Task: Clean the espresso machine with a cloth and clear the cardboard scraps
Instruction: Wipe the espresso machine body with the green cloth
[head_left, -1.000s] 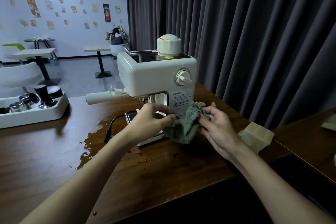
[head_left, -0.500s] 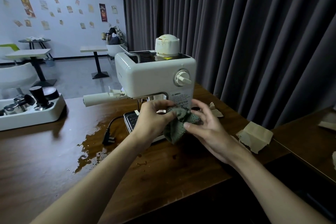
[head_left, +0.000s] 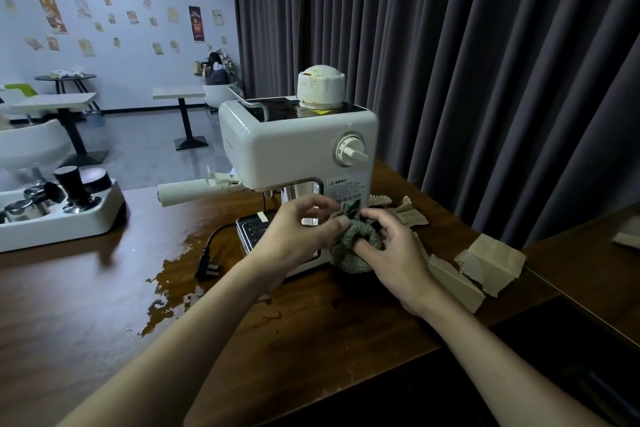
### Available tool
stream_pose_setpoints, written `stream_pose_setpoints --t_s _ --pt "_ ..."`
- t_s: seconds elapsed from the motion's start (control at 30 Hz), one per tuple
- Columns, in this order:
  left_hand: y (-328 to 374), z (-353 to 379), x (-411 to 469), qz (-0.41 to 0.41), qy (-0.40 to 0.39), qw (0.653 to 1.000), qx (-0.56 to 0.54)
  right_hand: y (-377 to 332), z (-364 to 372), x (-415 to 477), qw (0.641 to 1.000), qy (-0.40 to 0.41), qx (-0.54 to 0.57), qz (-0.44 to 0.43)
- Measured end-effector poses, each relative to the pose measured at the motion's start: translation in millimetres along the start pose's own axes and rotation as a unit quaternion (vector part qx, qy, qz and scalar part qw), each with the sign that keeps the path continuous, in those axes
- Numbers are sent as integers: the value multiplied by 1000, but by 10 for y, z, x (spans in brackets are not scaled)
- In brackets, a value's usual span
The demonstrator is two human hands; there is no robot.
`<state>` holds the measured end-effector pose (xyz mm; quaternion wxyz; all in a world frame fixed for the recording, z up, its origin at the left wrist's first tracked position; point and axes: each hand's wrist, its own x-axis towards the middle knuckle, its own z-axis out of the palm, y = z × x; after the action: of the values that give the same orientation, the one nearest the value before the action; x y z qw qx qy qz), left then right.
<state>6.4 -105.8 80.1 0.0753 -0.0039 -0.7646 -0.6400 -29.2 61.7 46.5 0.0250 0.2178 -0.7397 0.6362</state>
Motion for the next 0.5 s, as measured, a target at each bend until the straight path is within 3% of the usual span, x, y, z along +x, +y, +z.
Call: stream_pose_setpoints --t_s 0.13,0.3,0.4,0.5 --pt "-53 -9 8 50 29 997 58 -3 5 -6 998 -2 52 39" --pt "-75 -67 71 51 118 990 64 -57 38 -8 947 -93 291 97" --pt "-36 -126 53 86 104 982 133 -56 71 10 950 -107 279 90" --pt "28 -206 -12 114 67 956 261 -1 123 36 966 -70 229 95"
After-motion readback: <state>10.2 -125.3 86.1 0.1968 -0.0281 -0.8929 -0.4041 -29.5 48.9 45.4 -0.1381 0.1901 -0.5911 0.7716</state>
